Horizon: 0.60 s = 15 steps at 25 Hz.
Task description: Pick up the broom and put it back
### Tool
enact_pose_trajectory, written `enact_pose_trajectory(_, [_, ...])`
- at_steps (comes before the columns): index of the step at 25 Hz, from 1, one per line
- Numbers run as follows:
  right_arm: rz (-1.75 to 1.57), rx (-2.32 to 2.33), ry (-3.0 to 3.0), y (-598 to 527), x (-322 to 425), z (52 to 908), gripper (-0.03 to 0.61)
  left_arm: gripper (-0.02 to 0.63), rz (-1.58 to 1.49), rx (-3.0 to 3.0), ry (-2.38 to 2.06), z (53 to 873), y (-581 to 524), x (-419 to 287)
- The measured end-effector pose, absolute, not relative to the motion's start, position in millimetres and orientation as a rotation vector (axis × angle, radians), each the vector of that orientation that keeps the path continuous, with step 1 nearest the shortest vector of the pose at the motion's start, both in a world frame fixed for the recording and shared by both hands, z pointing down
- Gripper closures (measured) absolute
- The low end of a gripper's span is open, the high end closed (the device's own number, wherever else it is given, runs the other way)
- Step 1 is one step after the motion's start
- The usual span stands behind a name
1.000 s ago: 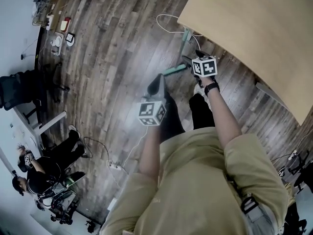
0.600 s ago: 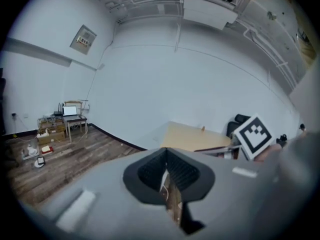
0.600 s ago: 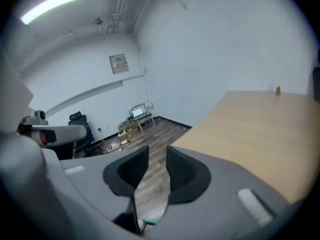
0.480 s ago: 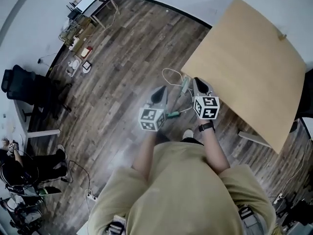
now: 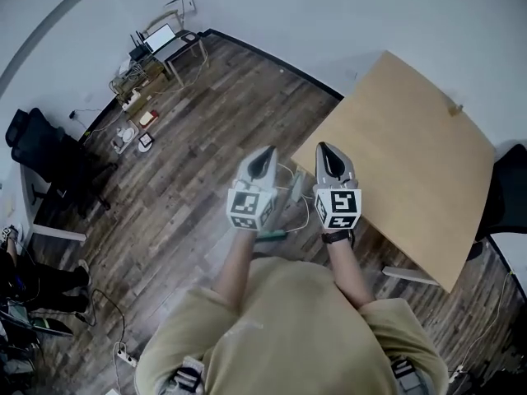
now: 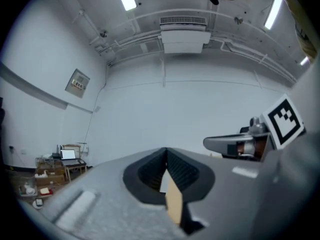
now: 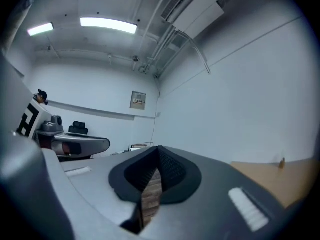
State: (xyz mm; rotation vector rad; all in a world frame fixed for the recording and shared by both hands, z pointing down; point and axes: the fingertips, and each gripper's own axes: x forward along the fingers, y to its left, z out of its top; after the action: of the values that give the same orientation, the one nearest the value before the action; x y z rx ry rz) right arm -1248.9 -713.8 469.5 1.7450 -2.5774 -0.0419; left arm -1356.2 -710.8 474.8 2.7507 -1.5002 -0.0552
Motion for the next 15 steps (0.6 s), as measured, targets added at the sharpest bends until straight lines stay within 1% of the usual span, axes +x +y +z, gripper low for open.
enact_pose_trajectory(3, [-0.09,1.753,-2.577,-707,-1243,461,0.574,0.612,-0.067,2.788,-1.509,463,-707,-1347])
enact_pose_trajectory(10, [-0.021,1.847,-2.543,-703,-1205,470,0.573,0.612,-0.129,2.834,-1.459,444,-696,-1310])
enact_pose_trajectory(15, [-0.004,1.902,-2.517,-696,-1186,473,0.572,0.612,-0.106,2.875,-1.397,444,-692,-1288])
